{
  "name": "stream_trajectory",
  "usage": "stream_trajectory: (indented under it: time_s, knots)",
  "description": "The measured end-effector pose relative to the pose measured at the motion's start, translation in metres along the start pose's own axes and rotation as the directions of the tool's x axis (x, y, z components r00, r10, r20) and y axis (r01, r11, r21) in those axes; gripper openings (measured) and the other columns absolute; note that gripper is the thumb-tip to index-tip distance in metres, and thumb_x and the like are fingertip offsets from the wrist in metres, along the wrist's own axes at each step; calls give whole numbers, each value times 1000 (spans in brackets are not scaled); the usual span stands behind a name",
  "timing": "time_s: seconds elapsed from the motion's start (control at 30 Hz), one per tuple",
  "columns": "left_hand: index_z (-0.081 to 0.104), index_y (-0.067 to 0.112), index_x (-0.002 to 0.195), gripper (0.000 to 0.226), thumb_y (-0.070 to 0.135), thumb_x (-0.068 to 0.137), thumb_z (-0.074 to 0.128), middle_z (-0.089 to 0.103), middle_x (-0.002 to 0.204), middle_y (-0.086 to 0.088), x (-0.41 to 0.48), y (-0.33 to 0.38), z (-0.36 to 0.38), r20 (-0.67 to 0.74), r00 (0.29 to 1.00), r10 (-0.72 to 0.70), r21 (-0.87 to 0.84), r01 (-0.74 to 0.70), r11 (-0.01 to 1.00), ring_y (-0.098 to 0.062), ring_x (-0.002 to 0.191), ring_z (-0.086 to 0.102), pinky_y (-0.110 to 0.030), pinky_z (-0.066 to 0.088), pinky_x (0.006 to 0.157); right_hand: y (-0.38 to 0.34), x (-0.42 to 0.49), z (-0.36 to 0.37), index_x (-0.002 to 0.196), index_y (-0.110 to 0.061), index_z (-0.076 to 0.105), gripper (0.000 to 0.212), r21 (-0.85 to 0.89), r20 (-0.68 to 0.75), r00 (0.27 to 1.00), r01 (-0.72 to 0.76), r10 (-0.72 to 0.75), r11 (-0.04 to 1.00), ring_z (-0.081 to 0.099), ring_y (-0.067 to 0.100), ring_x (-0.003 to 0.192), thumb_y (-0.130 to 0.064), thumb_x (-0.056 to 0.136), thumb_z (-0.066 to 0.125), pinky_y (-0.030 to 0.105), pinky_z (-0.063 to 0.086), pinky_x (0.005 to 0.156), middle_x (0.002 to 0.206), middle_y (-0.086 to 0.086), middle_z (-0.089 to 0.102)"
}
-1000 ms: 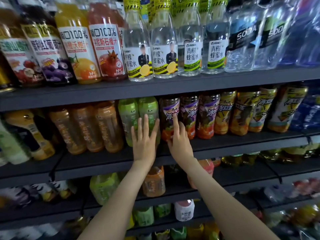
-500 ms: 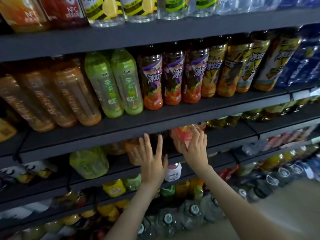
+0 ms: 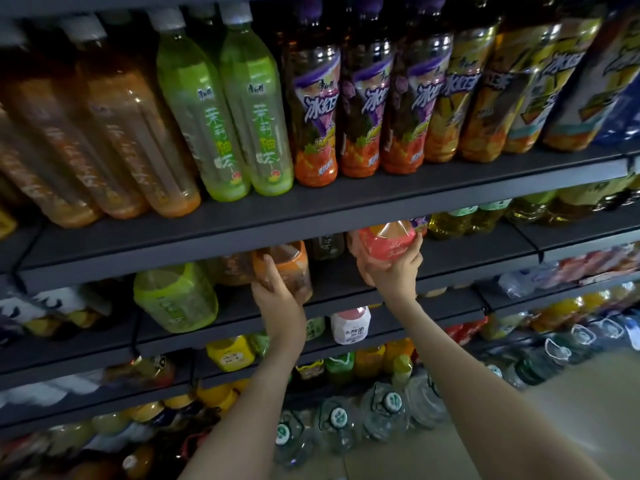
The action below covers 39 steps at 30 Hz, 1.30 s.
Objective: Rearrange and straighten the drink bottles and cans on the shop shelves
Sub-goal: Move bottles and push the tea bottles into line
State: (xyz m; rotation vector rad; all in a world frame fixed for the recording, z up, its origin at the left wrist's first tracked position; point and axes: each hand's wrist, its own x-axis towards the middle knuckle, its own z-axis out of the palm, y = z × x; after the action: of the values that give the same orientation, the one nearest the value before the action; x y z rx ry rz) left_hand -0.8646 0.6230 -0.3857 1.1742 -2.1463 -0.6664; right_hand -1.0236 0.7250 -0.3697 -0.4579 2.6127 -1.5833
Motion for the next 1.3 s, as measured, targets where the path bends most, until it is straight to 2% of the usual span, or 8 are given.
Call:
stream_trajectory:
  time_s: [0.13,0.3,0.37,0.5,0.63,0.77,0.97,1.3]
  knots:
    - [-8,30,147,116,6,74,79,37,127,-35,1,-1,11,6,997,-71,44,71,996,-42,94,49,-43,51,80,0,-2,11,151,-5,7,120,-14,-80,996,-27,25,1000,43,47,117,-46,67,83,50,44,93,132,25,36]
    - [-27,47,138,109,23,87,67,8,149,-32,-2,-1,13,17,998,-60,32,60,998,-46,129,29,-50,41,100,-3,-7,16,151,-8,-1,120,-55,-31,999,-40,38,998,40,45,123,-46,71,80,49,47,88,137,22,33]
    - [-30,43,140,111,24,88,66,-3,153,-31,-7,3,14,-11,999,-38,39,39,998,-48,135,19,-54,35,105,-2,-7,9,151,-12,-8,122,-74,46,998,-42,46,996,34,40,131,-40,73,81,51,46,95,143,18,27]
    - [-14,27,147,111,22,80,74,-3,153,-32,-31,32,24,-21,998,-65,174,68,982,-46,142,3,-65,14,108,16,-2,-26,152,-18,-10,115,-86,145,989,5,8,996,24,39,139,-18,76,77,51,39,104,151,19,19]
    - [-20,26,148,97,49,90,53,-18,155,-21,-69,81,56,159,987,-39,231,1,973,-41,144,-7,-58,2,113,60,1,-83,153,-18,-6,106,-190,205,978,87,-47,978,19,38,143,-21,83,74,51,35,108,156,20,13]
    - [-27,26,141,91,39,95,50,-23,154,-20,-110,157,105,295,955,-14,261,-67,963,-37,144,-14,-54,1,115,107,17,-163,154,-18,-3,99,-278,186,982,76,-23,957,17,36,143,-23,87,70,48,36,107,156,17,15]
    - [-28,28,144,92,45,95,48,-35,151,-14,-175,284,187,424,905,8,256,-128,958,-33,143,-22,-52,-1,115,169,60,-302,154,-12,1,91,-331,175,984,84,-26,940,15,38,143,-21,90,65,44,35,105,155,20,16]
    - [-27,26,144,92,42,95,49,-32,151,-18,-201,417,290,491,867,87,260,-242,935,-38,143,-16,-53,5,117,245,154,-431,154,-13,0,91,-345,99,995,35,0,938,17,38,142,-23,89,64,44,31,109,154,17,17]
